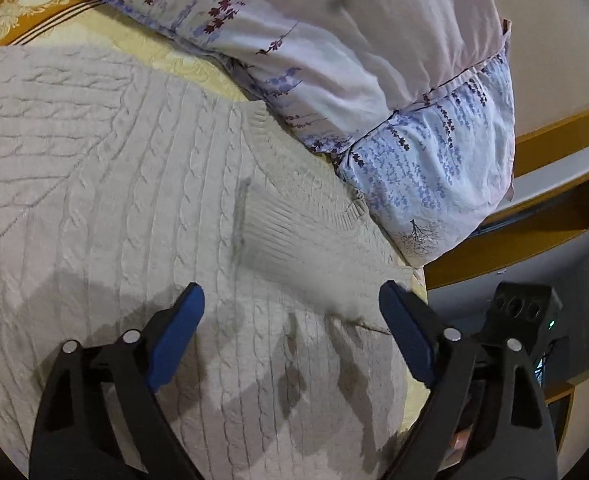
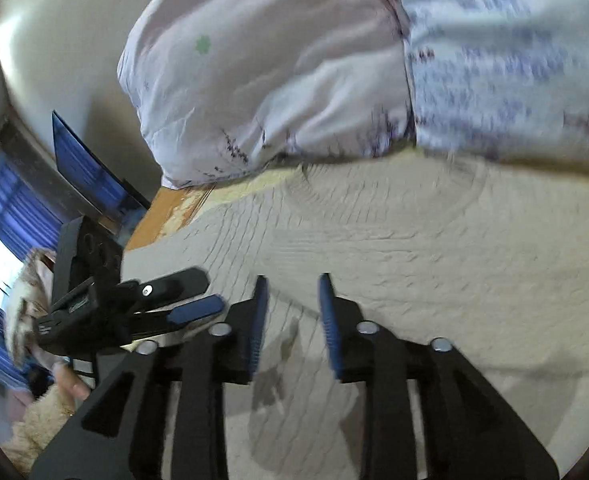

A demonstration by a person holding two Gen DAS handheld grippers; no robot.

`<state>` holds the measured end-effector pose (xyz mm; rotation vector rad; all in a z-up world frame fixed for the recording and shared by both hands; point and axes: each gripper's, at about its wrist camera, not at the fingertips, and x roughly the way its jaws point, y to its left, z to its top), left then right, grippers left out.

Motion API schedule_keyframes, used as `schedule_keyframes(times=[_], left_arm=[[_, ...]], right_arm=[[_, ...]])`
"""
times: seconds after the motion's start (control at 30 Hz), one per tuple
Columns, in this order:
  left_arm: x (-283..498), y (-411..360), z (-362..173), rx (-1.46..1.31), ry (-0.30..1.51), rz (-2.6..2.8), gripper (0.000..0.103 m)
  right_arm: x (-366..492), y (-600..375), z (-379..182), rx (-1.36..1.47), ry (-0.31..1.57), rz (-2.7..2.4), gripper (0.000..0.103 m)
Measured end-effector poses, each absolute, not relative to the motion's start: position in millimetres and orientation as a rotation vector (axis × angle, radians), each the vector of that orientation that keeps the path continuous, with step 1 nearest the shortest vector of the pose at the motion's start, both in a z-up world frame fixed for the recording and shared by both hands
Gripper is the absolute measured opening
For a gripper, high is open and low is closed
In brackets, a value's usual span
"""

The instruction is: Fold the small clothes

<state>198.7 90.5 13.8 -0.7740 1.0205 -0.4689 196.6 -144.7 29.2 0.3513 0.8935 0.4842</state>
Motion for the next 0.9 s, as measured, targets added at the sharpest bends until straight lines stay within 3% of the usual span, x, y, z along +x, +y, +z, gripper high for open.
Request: schedule_keyframes(times=[0.03, 0.07, 0.37, 0.53, 0.6, 0.63, 0.67, 0.73, 0.8, 0.9], left_arm=[[200.3, 89.3, 12.9, -0.780, 1.023, -0.472, 0.084], [202.1, 88.4, 11.8, -0.783, 1.028, -0.471, 0.082], [221.4, 78.4, -7.0, -0.850, 1.077, -0.426, 0.061], [226.6, 77.5, -6.6, -0.845, 1.084, -0.400, 0.057], [229.5, 77.6, -7.8, -0.840, 1.088, -0.389, 0.050], [231.2, 77.3, -8.5, -0.837, 1.091, -0.384, 0.045], [233.1, 76.8, -9.1, -0.830, 1.095, -0.378, 0.042], [236.2, 75.7, -9.3, -0.811, 1.098, -0.374, 0.017], [239.0, 74.5, -7.2, -0.783, 1.108, -0.381, 0.009], [237.2, 78.0, 3.3, -0.725, 1.062, -0.372, 0.009]], right_arm=[[193.5, -153.4, 27.0, 0.386, 0.893, 0.472, 0.048], [186.3, -170.4, 25.3, 0.435, 0.886, 0.441, 0.049], [131.0, -317.9, -8.9, 0.818, 0.888, -0.001, 0.048], [127.1, -347.1, -26.0, 0.927, 0.863, -0.066, 0.041], [127.2, -349.6, -22.5, 0.919, 0.831, -0.092, 0.041], [127.8, -351.8, -21.7, 0.923, 0.811, -0.096, 0.039], [128.2, -347.5, -19.9, 0.918, 0.800, -0.101, 0.030], [128.6, -349.9, -18.8, 0.890, 0.781, -0.117, 0.010], [125.6, -346.9, -15.9, 0.882, 0.746, -0.100, 0.009], [113.7, -341.3, -3.5, 0.835, 0.685, -0.066, 0.009]])
